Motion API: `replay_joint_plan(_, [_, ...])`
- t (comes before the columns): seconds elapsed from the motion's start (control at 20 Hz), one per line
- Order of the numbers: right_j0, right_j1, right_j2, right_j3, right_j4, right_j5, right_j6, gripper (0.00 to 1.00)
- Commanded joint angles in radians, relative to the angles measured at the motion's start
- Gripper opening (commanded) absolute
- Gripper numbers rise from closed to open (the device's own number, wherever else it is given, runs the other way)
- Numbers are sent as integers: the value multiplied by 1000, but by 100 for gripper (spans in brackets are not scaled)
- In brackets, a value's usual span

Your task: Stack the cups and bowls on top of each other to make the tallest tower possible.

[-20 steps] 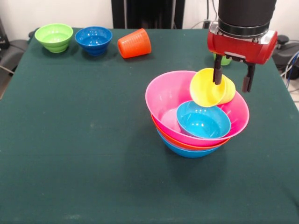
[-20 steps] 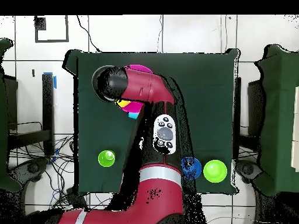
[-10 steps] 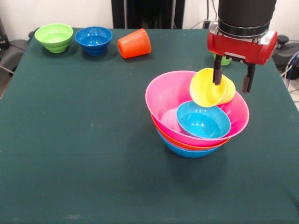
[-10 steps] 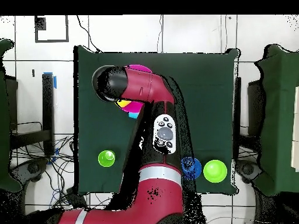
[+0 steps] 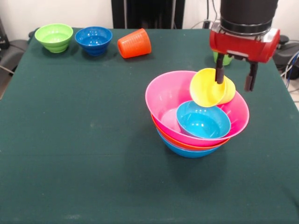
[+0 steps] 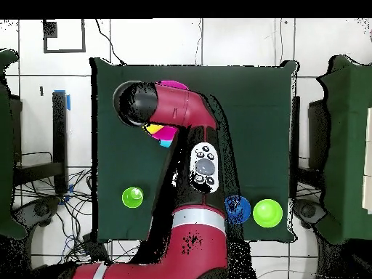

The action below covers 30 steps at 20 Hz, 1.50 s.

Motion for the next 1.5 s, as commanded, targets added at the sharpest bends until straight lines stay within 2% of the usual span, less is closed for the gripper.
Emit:
replay_joint_plan(0.05, [87, -56, 50, 21, -17, 120, 103, 100])
replay_joint_plan(0.25, [143, -68, 13, -23, -17, 181, 154, 100])
replay_joint_plan(0.6, [158, -121, 4, -100, 13, 377, 172, 100])
replay_joint_plan(0.75, [189, -115, -20, -141, 5, 395, 211, 100])
replay_joint_plan(0.95, [220, -95, 8, 7, 12, -46, 209, 100])
replay_joint_plan(1.1, [177, -103, 111, 140, 34, -299, 161, 100])
replay_joint_plan(1.25, [90, -111, 250, 240, 42, -442, 88, 100])
replay_joint_plan(1.5, [-23, -96, 410, 314, 20, -535, 46, 100])
